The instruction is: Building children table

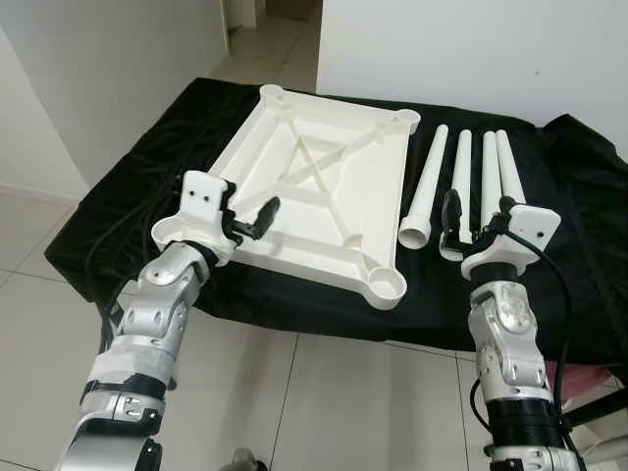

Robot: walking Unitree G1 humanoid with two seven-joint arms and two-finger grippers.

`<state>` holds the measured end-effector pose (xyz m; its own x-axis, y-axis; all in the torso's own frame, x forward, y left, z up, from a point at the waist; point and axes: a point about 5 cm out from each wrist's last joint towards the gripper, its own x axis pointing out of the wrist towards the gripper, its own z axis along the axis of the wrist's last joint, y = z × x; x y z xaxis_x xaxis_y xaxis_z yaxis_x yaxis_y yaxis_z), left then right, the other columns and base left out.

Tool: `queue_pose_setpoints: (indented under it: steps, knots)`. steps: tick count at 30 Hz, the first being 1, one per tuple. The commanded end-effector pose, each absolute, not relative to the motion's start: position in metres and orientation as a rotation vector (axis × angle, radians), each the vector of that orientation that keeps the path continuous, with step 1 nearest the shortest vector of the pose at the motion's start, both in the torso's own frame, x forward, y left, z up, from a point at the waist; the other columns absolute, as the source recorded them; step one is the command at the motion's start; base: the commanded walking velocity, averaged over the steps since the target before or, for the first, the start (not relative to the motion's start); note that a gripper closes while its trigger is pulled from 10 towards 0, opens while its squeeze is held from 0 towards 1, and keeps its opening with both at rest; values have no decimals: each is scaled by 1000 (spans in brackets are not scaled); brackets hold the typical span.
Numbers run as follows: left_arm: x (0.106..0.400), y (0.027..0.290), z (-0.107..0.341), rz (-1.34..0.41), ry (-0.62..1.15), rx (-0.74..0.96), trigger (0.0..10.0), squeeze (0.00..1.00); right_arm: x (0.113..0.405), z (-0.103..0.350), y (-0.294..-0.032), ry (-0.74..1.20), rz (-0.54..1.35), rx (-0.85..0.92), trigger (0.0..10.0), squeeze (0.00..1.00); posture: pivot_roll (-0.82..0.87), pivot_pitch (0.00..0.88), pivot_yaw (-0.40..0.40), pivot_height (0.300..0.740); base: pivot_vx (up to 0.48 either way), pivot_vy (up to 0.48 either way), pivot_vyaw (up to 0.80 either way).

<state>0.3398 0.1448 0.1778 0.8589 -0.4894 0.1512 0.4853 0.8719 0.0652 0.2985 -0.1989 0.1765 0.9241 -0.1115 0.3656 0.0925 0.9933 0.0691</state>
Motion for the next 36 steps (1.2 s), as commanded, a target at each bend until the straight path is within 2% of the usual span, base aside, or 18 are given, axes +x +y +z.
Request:
queue_pose_setpoints:
  steps: [1, 22, 36]
  knots:
    - [341, 154, 175, -324, -166, 36, 10000, 0, 296, 175, -198, -379, -93, 27, 10000, 0, -44, 61, 0, 740, 0, 0, 0]
    - [343, 163, 178, -309, -175, 21, 10000, 0, 296, 176, -192, -394, -60, -20, 10000, 0, -9, 58, 2, 740, 0, 0, 0]
    - [342, 164, 180, -294, -192, 7, 10000, 0, 302, 178, -196, -398, -62, -28, 10000, 0, 11, 32, -15, 740, 276, 0, 0]
